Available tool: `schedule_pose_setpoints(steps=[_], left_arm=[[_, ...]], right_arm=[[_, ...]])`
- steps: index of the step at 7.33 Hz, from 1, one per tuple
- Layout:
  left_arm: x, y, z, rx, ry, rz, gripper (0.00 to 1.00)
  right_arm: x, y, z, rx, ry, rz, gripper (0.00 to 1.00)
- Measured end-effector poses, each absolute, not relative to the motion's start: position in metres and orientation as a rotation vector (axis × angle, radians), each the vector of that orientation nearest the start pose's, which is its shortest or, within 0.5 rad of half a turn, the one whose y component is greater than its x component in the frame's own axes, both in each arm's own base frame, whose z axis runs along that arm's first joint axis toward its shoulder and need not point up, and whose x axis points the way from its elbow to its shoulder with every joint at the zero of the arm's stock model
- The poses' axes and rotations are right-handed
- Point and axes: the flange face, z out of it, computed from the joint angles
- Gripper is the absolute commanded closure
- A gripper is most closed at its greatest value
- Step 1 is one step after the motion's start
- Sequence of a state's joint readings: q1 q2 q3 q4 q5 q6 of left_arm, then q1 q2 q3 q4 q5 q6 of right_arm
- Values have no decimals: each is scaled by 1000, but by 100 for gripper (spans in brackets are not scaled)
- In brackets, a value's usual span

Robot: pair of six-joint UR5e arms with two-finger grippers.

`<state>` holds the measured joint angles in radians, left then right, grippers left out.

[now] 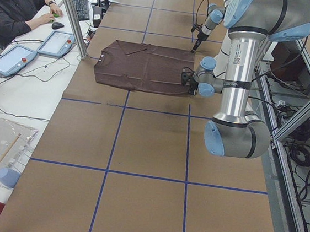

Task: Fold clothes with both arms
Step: 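Grasp the two hem corners with the left and right grippers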

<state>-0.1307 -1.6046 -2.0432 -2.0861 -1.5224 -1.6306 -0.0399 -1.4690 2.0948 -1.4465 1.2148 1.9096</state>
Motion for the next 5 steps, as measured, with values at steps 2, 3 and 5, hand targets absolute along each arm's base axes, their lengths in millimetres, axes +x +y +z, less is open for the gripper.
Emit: schedule_pose_setpoints(steps=[2,3,5], left_arm=[[472,-202,364,81,1022,-199,100],[472,-202,364,82,1022,-199,100],[472,-202,363,83,1022,-200,100]], right_arm=[[-507,-147,361,200,-788,414,76],[-508,-147,360,196,-791,422,100],[-509,-146,359,180,-800,468,100]])
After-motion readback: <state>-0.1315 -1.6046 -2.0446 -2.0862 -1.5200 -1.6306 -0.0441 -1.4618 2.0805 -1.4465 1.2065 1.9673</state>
